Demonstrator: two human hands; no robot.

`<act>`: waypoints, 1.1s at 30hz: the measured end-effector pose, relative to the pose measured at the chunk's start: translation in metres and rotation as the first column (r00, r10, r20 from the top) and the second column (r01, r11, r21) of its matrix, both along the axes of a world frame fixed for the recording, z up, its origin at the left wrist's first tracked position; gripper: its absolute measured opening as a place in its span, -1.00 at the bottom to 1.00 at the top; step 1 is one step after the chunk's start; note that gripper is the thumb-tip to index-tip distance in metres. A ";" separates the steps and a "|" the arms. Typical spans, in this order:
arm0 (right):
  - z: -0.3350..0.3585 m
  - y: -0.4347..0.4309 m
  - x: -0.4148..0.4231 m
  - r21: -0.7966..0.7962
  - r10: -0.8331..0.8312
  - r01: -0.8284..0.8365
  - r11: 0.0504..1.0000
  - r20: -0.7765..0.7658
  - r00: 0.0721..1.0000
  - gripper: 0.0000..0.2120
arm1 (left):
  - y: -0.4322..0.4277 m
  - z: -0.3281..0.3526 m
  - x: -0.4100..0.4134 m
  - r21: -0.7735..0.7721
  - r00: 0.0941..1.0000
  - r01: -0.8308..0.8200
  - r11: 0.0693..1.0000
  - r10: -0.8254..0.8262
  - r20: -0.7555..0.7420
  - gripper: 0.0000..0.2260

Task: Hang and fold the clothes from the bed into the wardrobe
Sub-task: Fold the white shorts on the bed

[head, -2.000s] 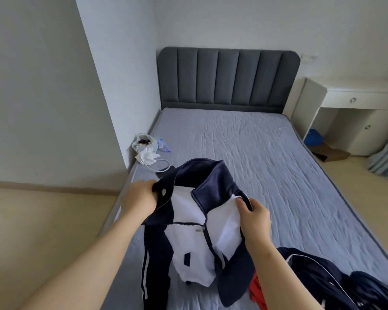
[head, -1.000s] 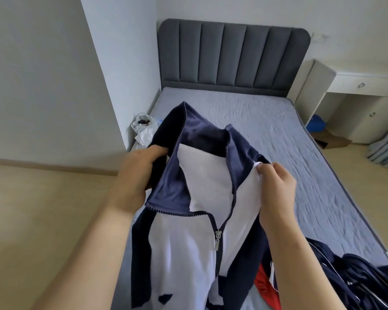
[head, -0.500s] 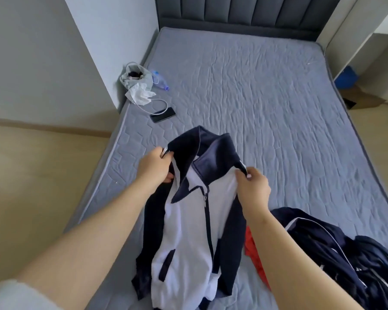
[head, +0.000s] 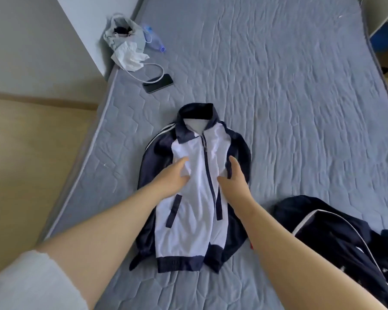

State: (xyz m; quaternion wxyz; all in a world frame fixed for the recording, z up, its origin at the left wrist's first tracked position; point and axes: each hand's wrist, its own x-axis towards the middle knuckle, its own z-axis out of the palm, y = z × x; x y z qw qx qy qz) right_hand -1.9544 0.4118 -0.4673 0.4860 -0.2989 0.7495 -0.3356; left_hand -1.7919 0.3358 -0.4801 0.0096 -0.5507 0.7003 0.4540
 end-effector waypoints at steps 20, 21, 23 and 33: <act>-0.231 0.166 0.037 0.441 0.277 -0.215 0.871 -0.082 0.957 -0.46 | 0.212 -0.215 0.054 0.029 0.608 0.560 0.828 -0.435 0.664 -0.17; -0.236 0.168 0.038 0.449 0.313 -0.239 0.861 -0.097 0.945 -0.44 | 0.216 -0.218 0.056 0.015 0.576 0.590 0.807 -0.434 0.692 -0.17; -0.241 0.170 0.036 0.436 0.318 -0.233 0.869 -0.133 0.939 -0.43 | 0.214 -0.219 0.060 -0.007 0.532 0.624 0.782 -0.417 0.737 -0.21; -0.209 0.193 0.012 0.335 0.136 -0.057 0.941 -0.216 0.967 -0.84 | 0.176 -0.198 0.076 0.209 0.687 0.356 0.911 -0.406 0.603 -0.54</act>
